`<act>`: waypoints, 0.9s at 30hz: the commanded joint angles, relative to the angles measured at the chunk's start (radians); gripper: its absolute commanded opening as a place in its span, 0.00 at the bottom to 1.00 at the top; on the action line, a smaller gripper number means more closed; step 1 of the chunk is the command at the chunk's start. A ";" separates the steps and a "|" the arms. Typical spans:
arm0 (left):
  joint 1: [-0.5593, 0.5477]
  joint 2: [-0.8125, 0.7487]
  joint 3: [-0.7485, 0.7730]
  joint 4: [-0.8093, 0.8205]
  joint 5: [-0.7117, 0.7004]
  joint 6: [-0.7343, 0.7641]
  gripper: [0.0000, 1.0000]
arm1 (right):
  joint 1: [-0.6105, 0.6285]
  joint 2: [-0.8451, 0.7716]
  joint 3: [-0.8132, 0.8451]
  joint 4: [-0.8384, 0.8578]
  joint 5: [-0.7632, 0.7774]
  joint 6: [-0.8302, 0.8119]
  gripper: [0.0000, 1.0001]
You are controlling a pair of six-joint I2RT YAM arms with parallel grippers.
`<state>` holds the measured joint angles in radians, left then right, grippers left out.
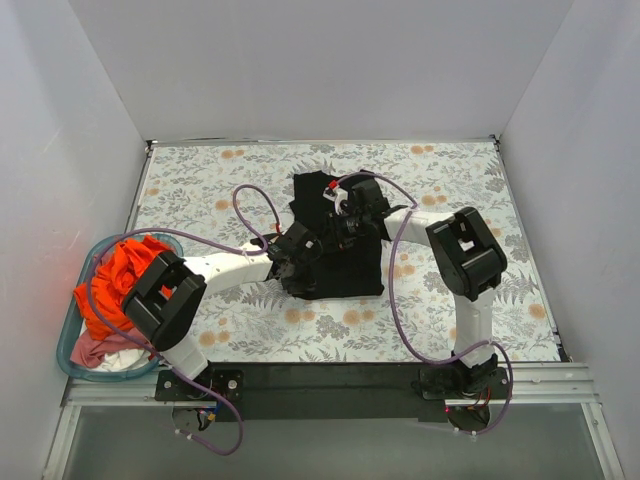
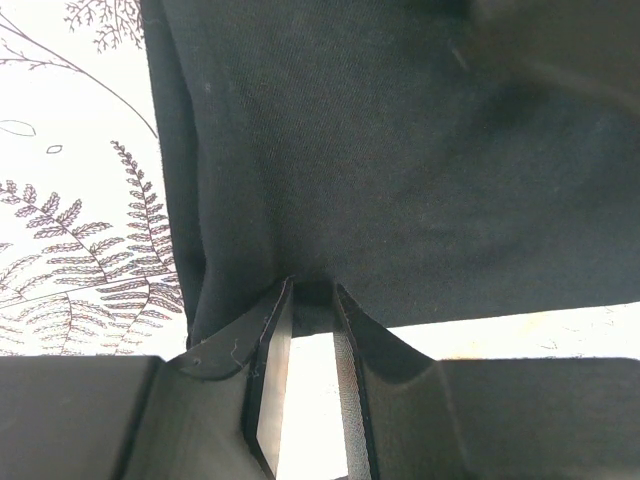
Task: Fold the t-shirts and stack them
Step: Fold the tshirt
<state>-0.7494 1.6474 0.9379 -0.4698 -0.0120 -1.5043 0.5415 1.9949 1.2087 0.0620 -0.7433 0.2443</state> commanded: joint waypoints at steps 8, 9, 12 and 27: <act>-0.004 -0.043 -0.033 -0.023 0.055 -0.013 0.22 | -0.098 0.326 0.401 0.071 -0.083 0.087 0.29; -0.004 -0.044 -0.039 -0.020 0.055 -0.016 0.21 | -0.115 0.378 0.432 0.071 -0.088 0.099 0.29; -0.004 -0.046 -0.042 -0.020 0.055 -0.020 0.20 | -0.141 0.459 0.534 0.075 -0.097 0.147 0.29; -0.004 -0.277 -0.076 0.049 -0.072 -0.094 0.31 | -0.244 0.019 0.073 0.266 -0.186 0.277 0.30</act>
<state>-0.7494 1.4536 0.8883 -0.4606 -0.0280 -1.5658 0.3191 2.1151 1.3712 0.1986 -0.8917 0.4789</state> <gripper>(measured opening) 0.305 0.295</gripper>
